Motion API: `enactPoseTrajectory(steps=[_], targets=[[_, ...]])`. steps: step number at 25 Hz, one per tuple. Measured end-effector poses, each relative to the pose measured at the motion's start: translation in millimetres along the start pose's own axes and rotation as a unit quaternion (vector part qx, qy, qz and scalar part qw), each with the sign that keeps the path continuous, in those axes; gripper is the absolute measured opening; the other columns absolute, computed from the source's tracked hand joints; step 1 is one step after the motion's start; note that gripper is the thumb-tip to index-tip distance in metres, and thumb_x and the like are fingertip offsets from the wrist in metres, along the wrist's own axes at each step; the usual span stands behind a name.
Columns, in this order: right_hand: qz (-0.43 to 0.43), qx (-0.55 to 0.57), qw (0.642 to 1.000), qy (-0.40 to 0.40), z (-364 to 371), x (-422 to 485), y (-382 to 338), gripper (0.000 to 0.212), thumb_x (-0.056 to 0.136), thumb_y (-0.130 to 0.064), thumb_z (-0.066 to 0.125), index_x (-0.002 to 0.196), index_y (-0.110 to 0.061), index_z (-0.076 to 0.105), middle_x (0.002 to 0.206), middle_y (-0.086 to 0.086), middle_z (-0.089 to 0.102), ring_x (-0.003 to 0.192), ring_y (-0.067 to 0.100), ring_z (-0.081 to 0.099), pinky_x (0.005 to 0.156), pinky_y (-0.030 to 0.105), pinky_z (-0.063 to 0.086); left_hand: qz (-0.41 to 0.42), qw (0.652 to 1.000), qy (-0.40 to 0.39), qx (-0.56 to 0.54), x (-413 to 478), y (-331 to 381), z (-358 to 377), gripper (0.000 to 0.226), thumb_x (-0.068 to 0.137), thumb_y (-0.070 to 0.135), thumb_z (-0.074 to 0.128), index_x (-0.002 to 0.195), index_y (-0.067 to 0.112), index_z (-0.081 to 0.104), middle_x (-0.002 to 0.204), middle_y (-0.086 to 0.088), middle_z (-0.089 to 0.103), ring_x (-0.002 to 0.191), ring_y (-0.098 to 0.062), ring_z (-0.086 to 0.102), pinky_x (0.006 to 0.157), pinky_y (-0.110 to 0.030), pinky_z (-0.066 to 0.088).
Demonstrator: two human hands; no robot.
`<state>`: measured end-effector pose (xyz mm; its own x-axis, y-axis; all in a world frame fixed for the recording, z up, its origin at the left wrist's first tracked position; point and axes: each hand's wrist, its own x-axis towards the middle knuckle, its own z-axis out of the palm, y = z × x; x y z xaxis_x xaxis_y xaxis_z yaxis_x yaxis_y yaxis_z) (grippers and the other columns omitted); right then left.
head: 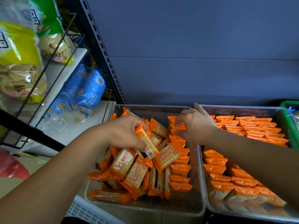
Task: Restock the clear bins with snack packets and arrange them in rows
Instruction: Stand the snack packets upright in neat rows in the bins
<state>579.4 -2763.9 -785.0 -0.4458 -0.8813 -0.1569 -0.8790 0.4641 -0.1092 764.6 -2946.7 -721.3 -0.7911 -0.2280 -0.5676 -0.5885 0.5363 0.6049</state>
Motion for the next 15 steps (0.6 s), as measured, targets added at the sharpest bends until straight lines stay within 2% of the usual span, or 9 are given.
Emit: enactPoseTrajectory(steps=[2,3,4,5,6,7,10,13,15], targets=[[-0.038,0.129,0.988,0.079,-5.3,-4.3,-4.8,0.026,0.097,-0.045,0.063,0.116,-0.030,0.073,0.121,-0.011,0.068,0.125,0.009,0.058,0.130,0.048,0.014,0.016,0.999,0.007,-0.048,-6.1,6.4,-3.5,0.036,0.076,0.017,0.092,0.106,0.025,0.074,0.094,0.000,0.080,0.087,-0.020,0.078,0.086,-0.048,0.064],[-0.048,0.226,0.968,0.094,-11.3,-6.7,-10.1,0.025,0.098,-0.043,0.065,0.113,-0.026,0.075,0.116,-0.012,0.071,0.116,0.005,0.062,0.126,0.046,0.026,0.021,0.997,0.015,-0.077,-7.9,10.9,-5.1,0.036,0.076,0.015,0.091,0.106,0.024,0.074,0.095,-0.001,0.080,0.088,-0.021,0.078,0.086,-0.047,0.064],[-0.038,0.344,0.936,0.065,-20.2,-10.1,-16.5,0.024,0.099,-0.041,0.067,0.113,-0.024,0.076,0.112,-0.011,0.073,0.111,0.002,0.064,0.117,0.040,0.039,0.031,0.994,0.023,-0.104,-9.6,16.0,-5.8,0.036,0.077,0.014,0.090,0.107,0.024,0.074,0.096,-0.003,0.080,0.089,-0.023,0.078,0.086,-0.046,0.064],[-0.025,0.463,0.886,0.004,-30.3,-13.5,-23.8,0.025,0.099,-0.041,0.068,0.115,-0.023,0.076,0.110,-0.009,0.075,0.108,0.003,0.067,0.108,0.035,0.048,0.045,0.990,0.031,-0.132,-9.8,19.7,-5.2,0.036,0.078,0.013,0.090,0.108,0.024,0.073,0.097,-0.005,0.080,0.091,-0.024,0.078,0.085,-0.045,0.064],[-0.005,0.546,0.835,-0.059,-39.2,-15.8,-27.9,0.030,0.097,-0.044,0.068,0.116,-0.024,0.076,0.110,-0.005,0.077,0.108,0.007,0.070,0.100,0.033,0.054,0.057,0.984,0.041,-0.161,-8.9,22.4,-3.4,0.036,0.079,0.013,0.090,0.109,0.023,0.073,0.099,-0.007,0.079,0.093,-0.025,0.078,0.085,-0.044,0.064],[0.013,0.582,0.807,-0.100,-46.0,-17.6,-27.6,0.035,0.092,-0.048,0.068,0.117,-0.024,0.076,0.110,-0.002,0.078,0.108,0.013,0.072,0.097,0.032,0.057,0.064,0.978,0.052,-0.193,-6.6,24.7,0.4,0.037,0.080,0.013,0.089,0.111,0.022,0.072,0.101,-0.008,0.079,0.094,-0.025,0.077,0.084,-0.042,0.064],[0.021,0.567,0.817,-0.098,-50.6,-21.5,-10.1,0.039,0.082,-0.047,0.075,0.112,-0.023,0.078,0.106,-0.002,0.079,0.105,0.015,0.074,0.097,0.033,0.058,0.089,0.965,0.093,-0.228,9.0,29.1,16.6,0.035,0.085,0.023,0.087,0.114,0.026,0.068,0.103,-0.003,0.077,0.094,-0.018,0.076,0.082,-0.038,0.063],[0.047,0.483,0.874,-0.043,-44.3,-20.9,5.9,0.030,0.083,-0.046,0.082,0.105,-0.027,0.076,0.094,-0.005,0.079,0.089,0.009,0.075,0.086,0.032,0.062,0.073,0.990,0.080,-0.095,29.8,25.9,20.4,0.037,0.088,0.045,0.080,0.120,0.039,0.063,0.109,0.011,0.073,0.102,-0.008,0.071,0.087,-0.033,0.060],[0.070,0.388,0.918,0.030,-35.8,-17.8,12.0,0.019,0.086,-0.046,0.081,0.093,-0.032,0.071,0.080,-0.010,0.072,0.076,0.003,0.070,0.068,0.022,0.059,0.043,0.994,0.093,0.044,52.6,16.8,19.6,0.035,0.090,0.035,0.074,0.124,0.037,0.065,0.117,0.012,0.071,0.107,-0.010,0.067,0.089,-0.034,0.058]])
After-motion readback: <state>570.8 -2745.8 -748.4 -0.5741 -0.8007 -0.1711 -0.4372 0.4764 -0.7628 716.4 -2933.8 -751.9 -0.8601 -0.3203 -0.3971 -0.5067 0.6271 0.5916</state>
